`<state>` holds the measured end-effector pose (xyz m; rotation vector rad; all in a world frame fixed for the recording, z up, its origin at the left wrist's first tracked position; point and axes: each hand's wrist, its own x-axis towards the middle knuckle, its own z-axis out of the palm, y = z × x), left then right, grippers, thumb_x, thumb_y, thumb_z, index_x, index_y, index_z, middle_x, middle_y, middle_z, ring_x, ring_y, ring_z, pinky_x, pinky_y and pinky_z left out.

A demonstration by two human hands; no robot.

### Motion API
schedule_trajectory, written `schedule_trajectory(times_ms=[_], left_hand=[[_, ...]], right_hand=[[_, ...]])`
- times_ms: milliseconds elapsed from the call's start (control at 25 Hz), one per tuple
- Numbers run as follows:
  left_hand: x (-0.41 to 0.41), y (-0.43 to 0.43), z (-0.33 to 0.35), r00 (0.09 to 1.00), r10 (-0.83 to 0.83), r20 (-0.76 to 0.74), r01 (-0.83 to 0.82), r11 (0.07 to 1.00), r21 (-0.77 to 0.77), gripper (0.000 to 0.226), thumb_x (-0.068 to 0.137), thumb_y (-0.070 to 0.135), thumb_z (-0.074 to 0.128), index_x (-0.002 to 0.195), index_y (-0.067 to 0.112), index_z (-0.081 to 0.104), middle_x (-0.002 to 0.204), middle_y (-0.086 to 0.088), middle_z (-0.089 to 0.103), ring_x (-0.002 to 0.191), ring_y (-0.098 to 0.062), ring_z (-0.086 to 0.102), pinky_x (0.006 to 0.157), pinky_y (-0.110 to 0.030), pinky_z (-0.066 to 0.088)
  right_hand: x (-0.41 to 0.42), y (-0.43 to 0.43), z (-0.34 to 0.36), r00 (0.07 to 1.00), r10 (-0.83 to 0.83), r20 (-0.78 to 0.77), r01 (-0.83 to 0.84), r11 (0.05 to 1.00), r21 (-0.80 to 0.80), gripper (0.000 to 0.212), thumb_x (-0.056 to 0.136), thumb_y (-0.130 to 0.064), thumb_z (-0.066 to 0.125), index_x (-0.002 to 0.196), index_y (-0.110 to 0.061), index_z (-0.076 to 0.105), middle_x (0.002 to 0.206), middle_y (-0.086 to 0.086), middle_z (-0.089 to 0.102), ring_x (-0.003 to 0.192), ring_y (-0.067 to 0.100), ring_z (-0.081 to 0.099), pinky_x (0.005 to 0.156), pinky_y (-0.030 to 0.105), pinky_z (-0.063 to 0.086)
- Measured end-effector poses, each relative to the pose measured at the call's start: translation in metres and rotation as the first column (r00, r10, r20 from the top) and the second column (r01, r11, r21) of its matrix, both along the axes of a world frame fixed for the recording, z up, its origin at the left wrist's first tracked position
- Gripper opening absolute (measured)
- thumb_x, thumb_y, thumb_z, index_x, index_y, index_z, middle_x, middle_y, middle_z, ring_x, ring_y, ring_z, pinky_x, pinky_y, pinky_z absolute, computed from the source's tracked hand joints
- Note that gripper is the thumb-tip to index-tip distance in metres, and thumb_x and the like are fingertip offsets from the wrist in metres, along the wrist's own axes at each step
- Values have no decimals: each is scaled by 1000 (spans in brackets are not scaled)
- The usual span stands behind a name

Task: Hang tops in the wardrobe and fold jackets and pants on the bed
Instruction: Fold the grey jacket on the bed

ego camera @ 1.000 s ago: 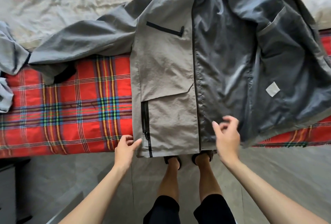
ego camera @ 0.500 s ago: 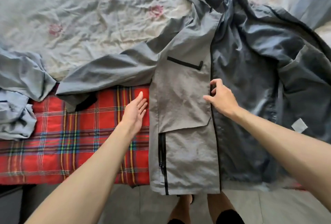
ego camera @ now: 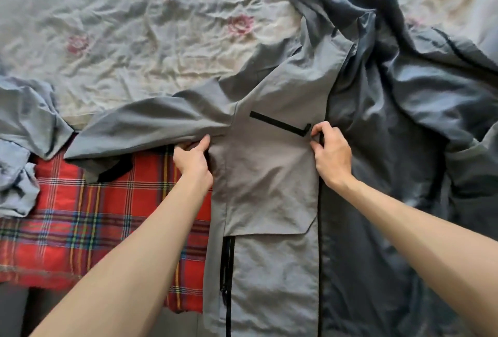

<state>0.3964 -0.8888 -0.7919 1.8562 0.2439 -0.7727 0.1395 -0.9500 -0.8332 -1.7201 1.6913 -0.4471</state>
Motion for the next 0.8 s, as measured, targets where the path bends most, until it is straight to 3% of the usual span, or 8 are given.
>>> schedule_trajectory(times_ms=[120,160,240,440,560,640,720,800], left_hand=[[-14,17,12,933,-151,327,50,953,297,25,86,2,67,95,12,46,84,1,50,85,-25,51,67,-23,33],[-17,18,17,828,-336,449,175,915,363,23,84,1,64,94,12,46,85,0,49,87,-27,51,70,-23,31],[-16,-2,21,480,-622,619,463,779,423,19,83,3,64,95,13,53,93,0,51,91,-22,50,77,-24,32],[-8,-139,21,-15,-760,650,742,428,516,15,88,11,66,99,19,71,110,-1,65,105,-25,55,86,-33,42],[-20,-195,14,-328,-739,588,722,205,661,24,91,32,56,108,20,69,119,-2,63,108,-30,56,89,-40,46],[-23,-210,13,-438,-731,524,685,107,721,33,94,40,53,120,21,62,123,-3,60,108,-30,58,86,-43,49],[-25,-214,14,-459,-735,500,697,51,715,31,98,38,50,126,25,56,125,-1,57,101,-29,60,79,-43,53],[-33,-225,17,-412,-803,431,708,16,707,30,99,40,47,124,25,55,121,0,58,97,-27,61,80,-41,52]], right_hand=[[2,2,9,998,27,-55,-27,1000,5,23,87,-12,63,107,-21,55,101,4,50,89,27,57,75,39,48],[1,-1,14,998,10,-59,-11,1000,-11,26,85,-13,64,109,-21,55,105,3,46,89,25,56,74,37,48],[-3,-28,29,997,-71,-11,70,993,-101,30,83,-16,67,110,-18,54,113,4,41,98,22,53,82,34,45],[-2,-166,56,925,-360,125,365,931,-17,39,84,-25,68,117,-13,52,122,12,46,115,28,47,96,25,33],[0,-198,67,932,-354,-70,358,932,55,34,86,-34,66,112,-17,52,112,7,58,104,28,55,88,37,40],[-4,-209,80,928,-211,-308,160,970,-181,28,87,-30,64,108,-17,52,111,7,52,101,28,53,85,38,42],[-2,-235,90,928,-70,-365,-81,921,-381,33,87,-27,65,116,-16,53,120,10,46,105,30,53,83,41,45],[11,-283,96,908,2,-418,-167,919,-356,53,87,-35,67,132,-20,45,131,10,39,106,33,55,77,42,49]])
